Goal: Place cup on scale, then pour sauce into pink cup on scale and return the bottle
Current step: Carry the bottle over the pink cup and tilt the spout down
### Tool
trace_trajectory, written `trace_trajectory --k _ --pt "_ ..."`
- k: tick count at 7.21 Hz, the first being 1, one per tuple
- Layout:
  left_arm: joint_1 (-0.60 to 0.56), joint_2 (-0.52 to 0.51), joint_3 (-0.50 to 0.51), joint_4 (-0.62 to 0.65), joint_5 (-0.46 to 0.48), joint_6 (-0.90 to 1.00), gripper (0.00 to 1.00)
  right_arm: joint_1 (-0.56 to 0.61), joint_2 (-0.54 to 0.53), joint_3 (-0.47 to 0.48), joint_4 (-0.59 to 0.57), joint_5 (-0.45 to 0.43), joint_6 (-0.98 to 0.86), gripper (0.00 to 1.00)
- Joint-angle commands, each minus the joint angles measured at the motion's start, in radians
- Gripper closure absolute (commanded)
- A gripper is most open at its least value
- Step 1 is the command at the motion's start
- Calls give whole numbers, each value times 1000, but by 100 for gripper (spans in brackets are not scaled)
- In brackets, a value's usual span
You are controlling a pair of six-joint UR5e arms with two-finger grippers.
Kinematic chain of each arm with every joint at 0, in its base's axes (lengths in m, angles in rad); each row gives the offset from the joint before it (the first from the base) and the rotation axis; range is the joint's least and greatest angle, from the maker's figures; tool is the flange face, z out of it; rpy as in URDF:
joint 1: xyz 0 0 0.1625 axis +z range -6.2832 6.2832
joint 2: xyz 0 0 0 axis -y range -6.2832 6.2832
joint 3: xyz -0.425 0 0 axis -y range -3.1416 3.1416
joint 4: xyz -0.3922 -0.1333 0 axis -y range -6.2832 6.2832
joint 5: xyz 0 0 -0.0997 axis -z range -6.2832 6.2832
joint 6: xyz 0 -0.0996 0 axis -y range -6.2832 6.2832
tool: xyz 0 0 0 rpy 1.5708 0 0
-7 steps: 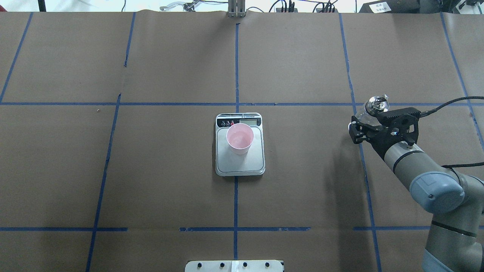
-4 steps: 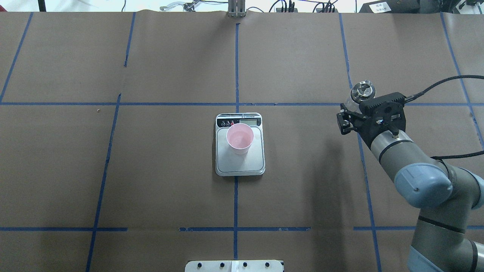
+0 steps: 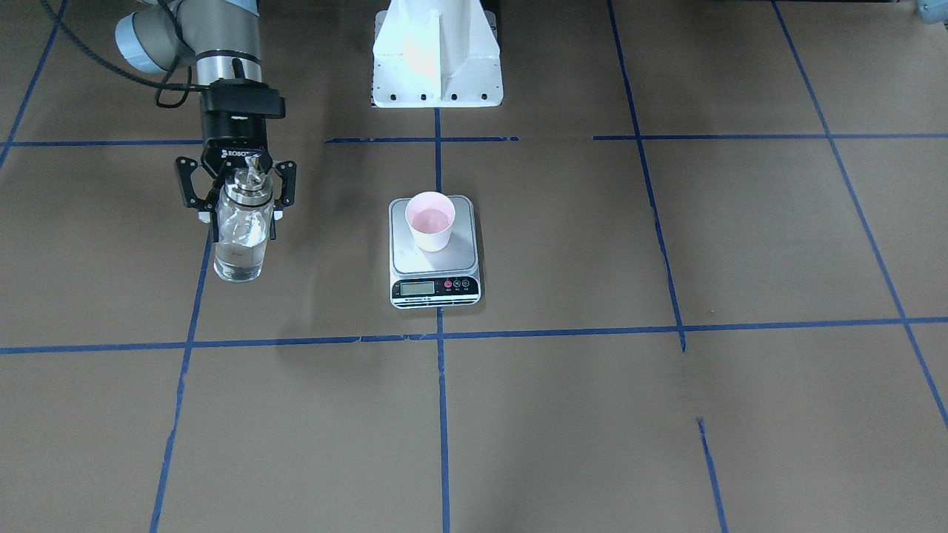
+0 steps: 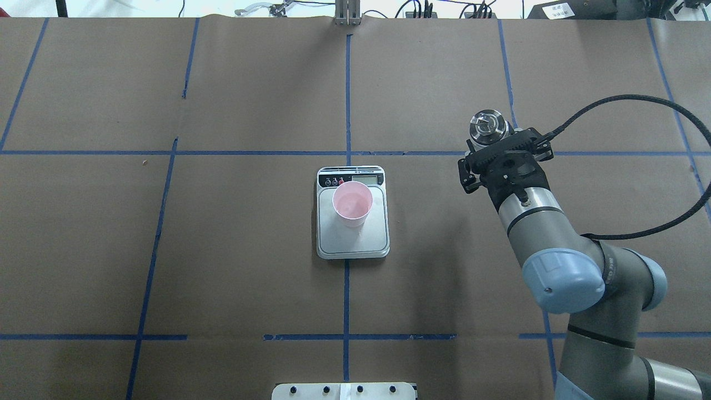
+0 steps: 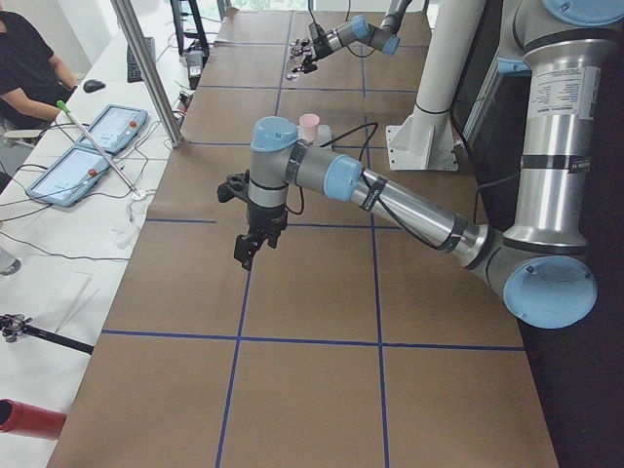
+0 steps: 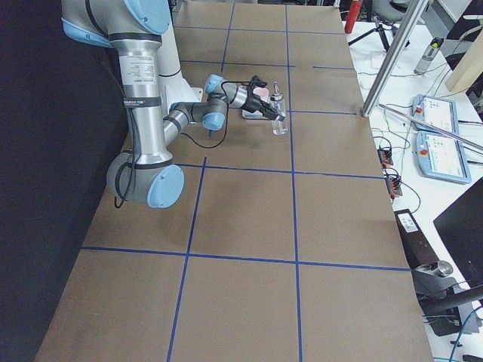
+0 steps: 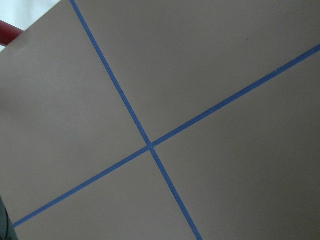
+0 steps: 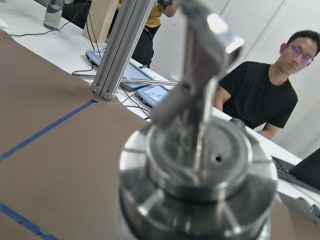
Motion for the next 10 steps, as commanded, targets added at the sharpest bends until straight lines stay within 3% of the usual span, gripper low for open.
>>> trace_trajectory --k 1,3,5,8,10 --pt "1 -9 8 -14 -32 1 0 -91 76 -24 -196 -183 -89 100" --pt "1 -15 -30 -59 -34 0 0 -140 148 -103 -289 -322 -96 100" --pt "0 -15 -30 -68 -30 -9 0 -144 159 -114 -377 -362 -135 100" --pt "0 -12 -24 -68 -30 -8 0 -142 181 -133 -397 -419 -337 100" --pt "0 -10 -18 -68 -30 -5 0 -142 229 -225 -397 -482 -393 100"
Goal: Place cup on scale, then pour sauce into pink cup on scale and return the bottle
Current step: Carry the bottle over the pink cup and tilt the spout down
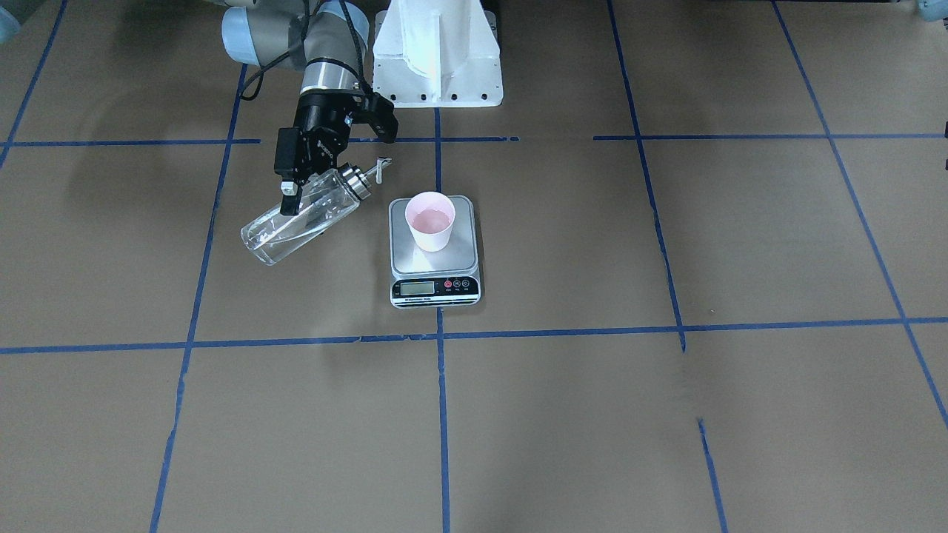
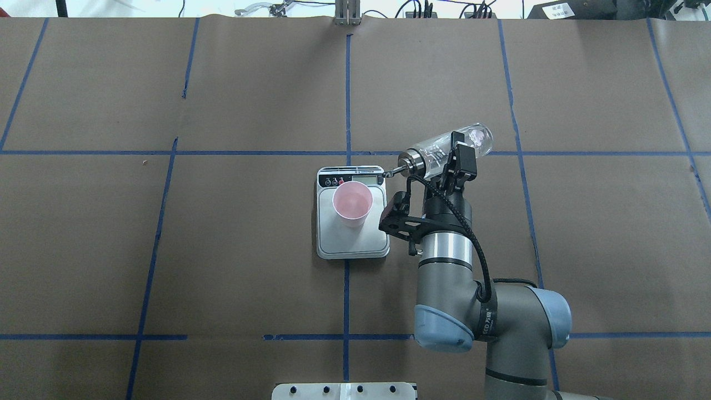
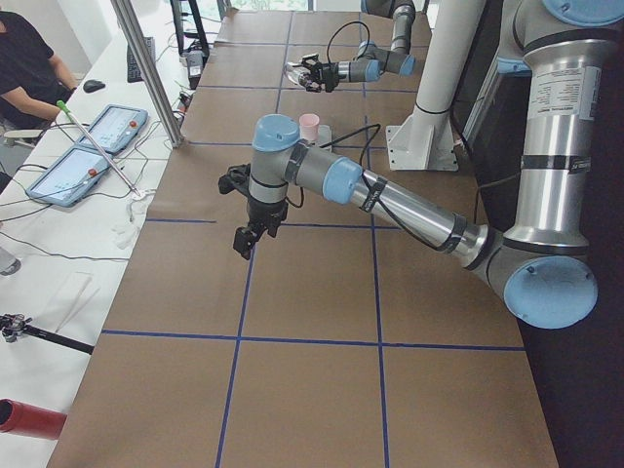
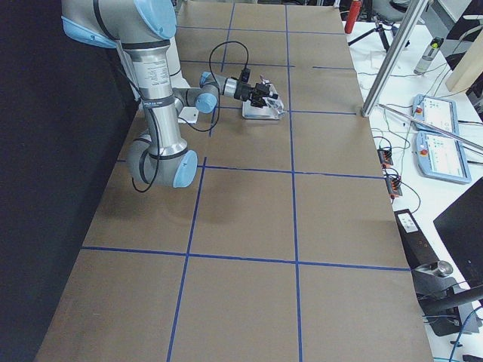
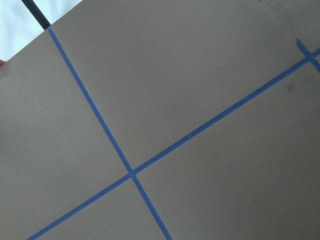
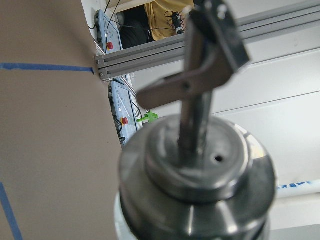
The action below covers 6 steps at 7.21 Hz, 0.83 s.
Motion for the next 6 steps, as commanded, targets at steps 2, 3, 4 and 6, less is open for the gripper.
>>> trace_trajectory --k 2,3,4,6 --pt "-2 2 5 0 0 6 0 2 58 -99 -10 -87 -96 100" --pt "-2 4 5 0 0 6 0 3 59 -99 -12 -102 -137 100" --pt "-2 4 5 0 0 6 0 3 59 -105 -13 -117 -170 100" --pt "-7 4 6 1 2 4 0 3 61 -145 -13 -170 -242 100"
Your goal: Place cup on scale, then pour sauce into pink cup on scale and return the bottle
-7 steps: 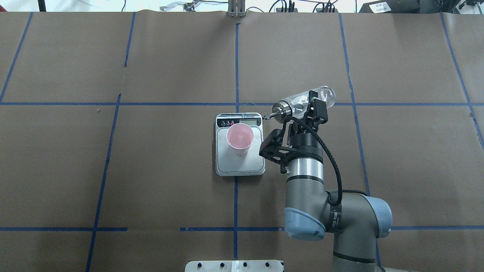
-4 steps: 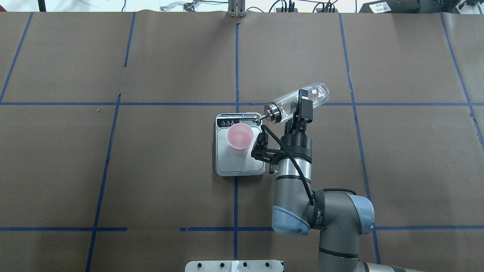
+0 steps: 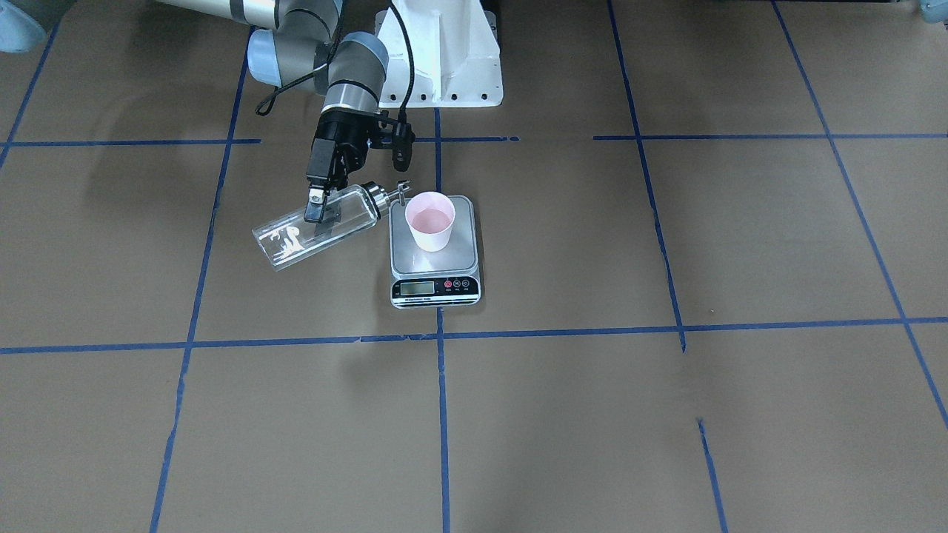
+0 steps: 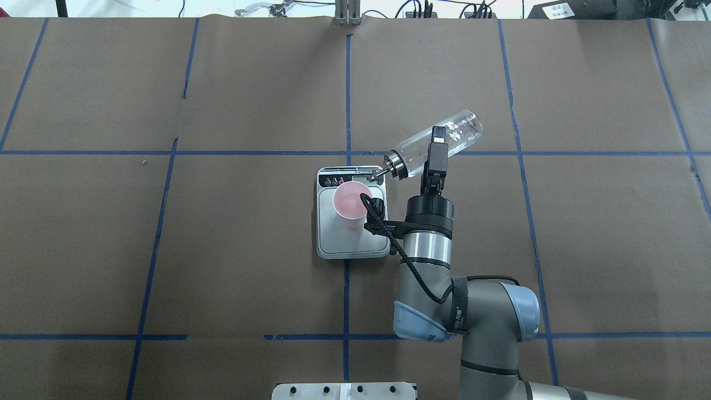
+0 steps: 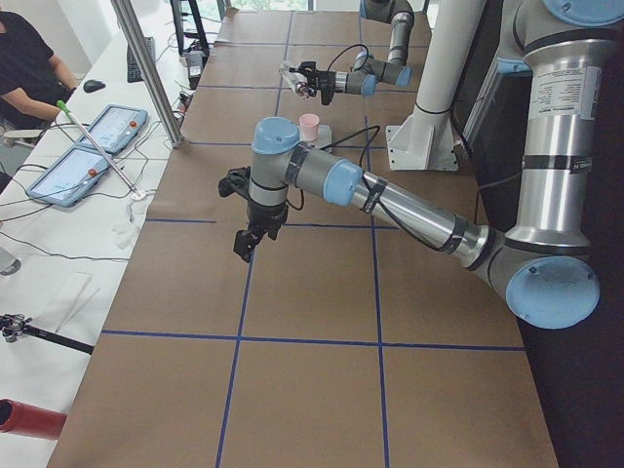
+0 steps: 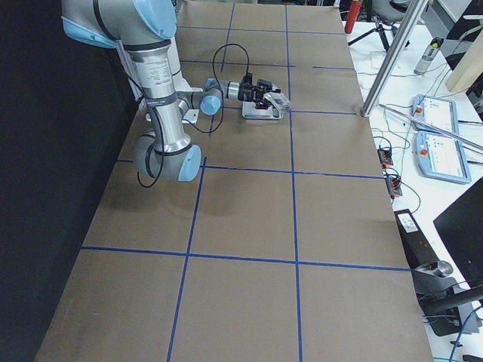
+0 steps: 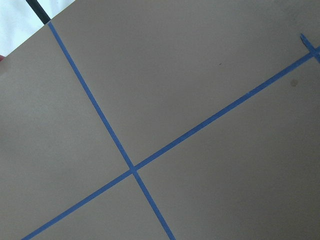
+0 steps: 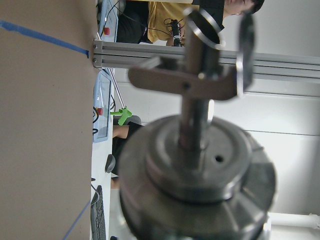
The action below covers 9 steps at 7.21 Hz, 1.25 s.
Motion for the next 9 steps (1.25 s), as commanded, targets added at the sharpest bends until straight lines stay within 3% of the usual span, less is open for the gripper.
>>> trace_trajectory --k 1,9 --pt "-1 -1 9 1 1 -2 0 1 1 -48 0 -54 -52 100" --pt "-1 -8 18 1 1 -7 0 3 5 -30 1 -134 -264 100"
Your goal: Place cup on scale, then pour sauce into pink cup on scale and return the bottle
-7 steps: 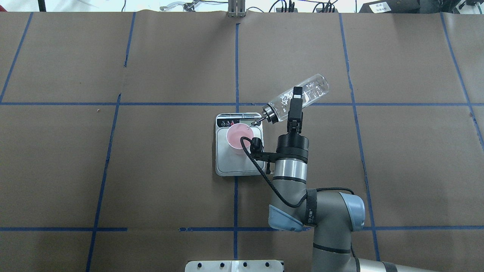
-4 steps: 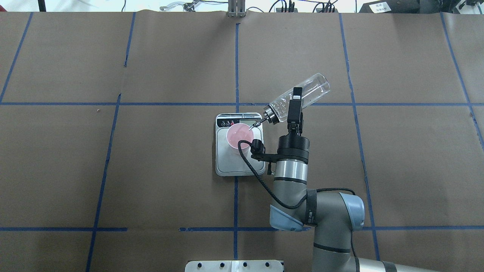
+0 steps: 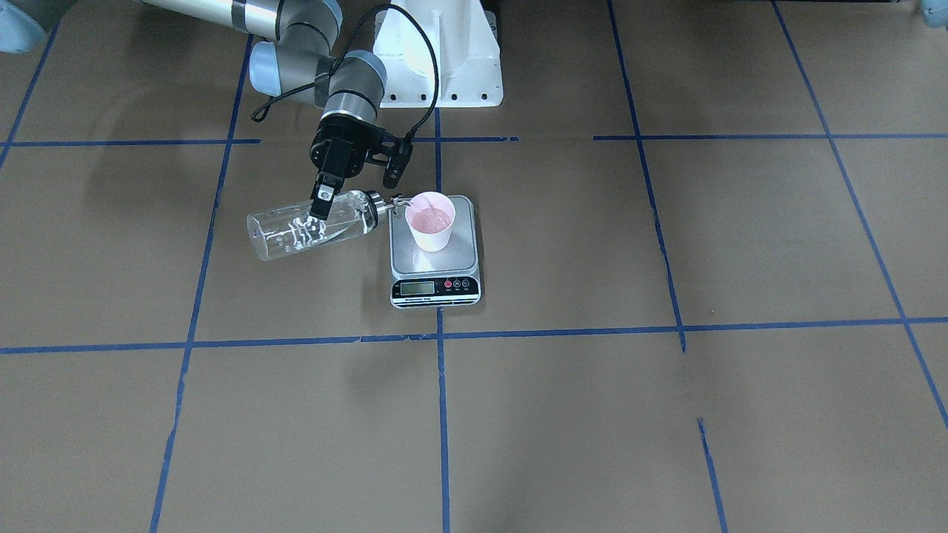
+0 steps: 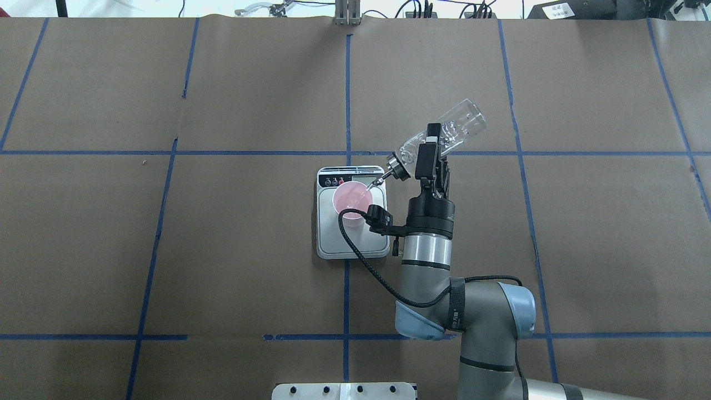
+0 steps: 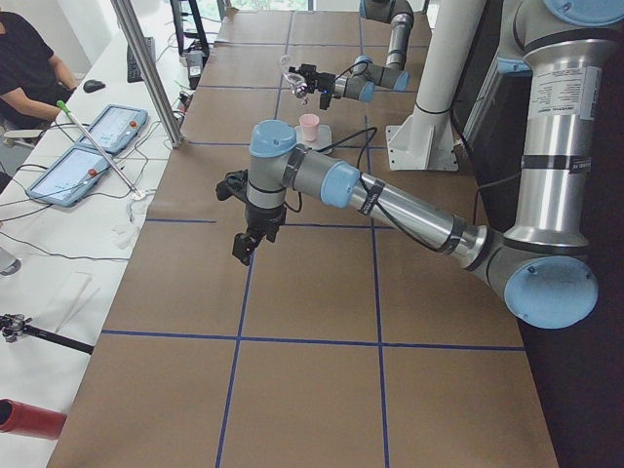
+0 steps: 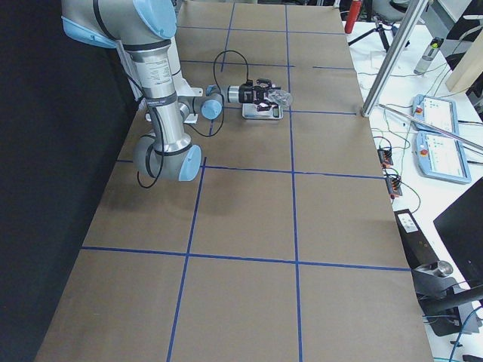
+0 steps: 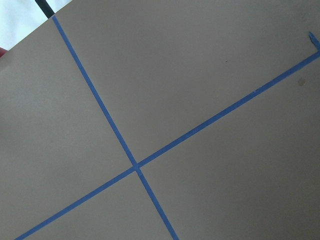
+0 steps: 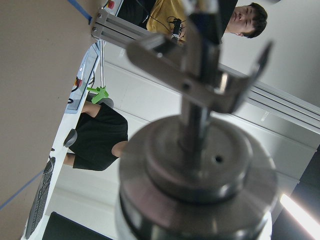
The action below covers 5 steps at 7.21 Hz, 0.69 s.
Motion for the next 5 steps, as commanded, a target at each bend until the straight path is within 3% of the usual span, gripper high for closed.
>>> trace_trajectory --k 1,5 --pt "0 -1 1 0 0 0 0 0 9 32 0 -8 -55 100" --pt "0 -6 -1 3 -2 -2 0 0 6 39 11 -34 -77 100"
